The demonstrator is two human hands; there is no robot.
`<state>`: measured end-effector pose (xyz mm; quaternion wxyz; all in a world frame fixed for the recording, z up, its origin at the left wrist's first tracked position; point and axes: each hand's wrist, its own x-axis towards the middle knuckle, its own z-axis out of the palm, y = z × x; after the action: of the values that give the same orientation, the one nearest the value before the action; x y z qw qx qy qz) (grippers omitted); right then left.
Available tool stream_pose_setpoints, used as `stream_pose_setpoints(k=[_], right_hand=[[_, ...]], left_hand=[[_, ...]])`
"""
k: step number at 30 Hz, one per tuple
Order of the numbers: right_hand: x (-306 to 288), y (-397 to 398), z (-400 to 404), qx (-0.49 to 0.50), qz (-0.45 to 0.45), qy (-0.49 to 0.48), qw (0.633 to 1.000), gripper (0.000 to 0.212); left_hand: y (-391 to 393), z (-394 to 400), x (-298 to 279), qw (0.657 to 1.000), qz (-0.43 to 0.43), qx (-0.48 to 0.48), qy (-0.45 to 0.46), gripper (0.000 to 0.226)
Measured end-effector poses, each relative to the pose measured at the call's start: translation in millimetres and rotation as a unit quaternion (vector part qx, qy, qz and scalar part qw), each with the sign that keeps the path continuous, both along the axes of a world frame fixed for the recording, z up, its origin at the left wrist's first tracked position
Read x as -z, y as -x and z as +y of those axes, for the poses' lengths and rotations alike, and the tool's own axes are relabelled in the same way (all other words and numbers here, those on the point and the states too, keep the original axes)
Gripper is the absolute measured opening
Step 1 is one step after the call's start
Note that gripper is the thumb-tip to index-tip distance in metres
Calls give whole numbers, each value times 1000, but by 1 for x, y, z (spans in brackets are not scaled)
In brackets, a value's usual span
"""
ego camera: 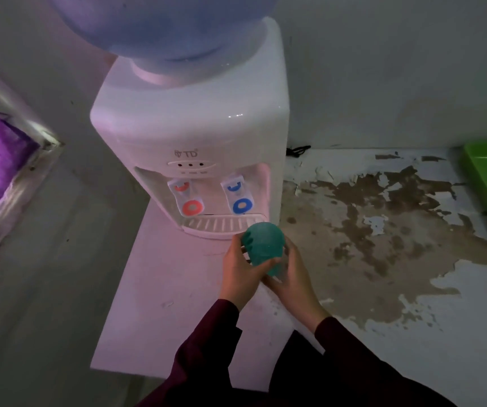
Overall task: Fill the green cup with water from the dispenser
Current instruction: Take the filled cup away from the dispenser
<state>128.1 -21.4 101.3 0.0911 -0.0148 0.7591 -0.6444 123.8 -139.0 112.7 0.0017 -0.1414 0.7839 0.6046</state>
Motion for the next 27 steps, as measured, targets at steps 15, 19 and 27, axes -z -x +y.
stream_pose_setpoints(k=[15, 19, 27], right_hand=[[-21, 38, 214, 242, 60, -28, 968, 60], [-26, 59, 299, 266, 72, -49, 960, 60], [-9, 108, 462, 295, 75, -104, 947, 63]], left_hand=[[72, 214, -34, 962, 86, 256, 24, 75], [104, 300, -39, 944, 115, 309, 26, 75], [162, 458, -21, 924, 105, 366, 45, 77]])
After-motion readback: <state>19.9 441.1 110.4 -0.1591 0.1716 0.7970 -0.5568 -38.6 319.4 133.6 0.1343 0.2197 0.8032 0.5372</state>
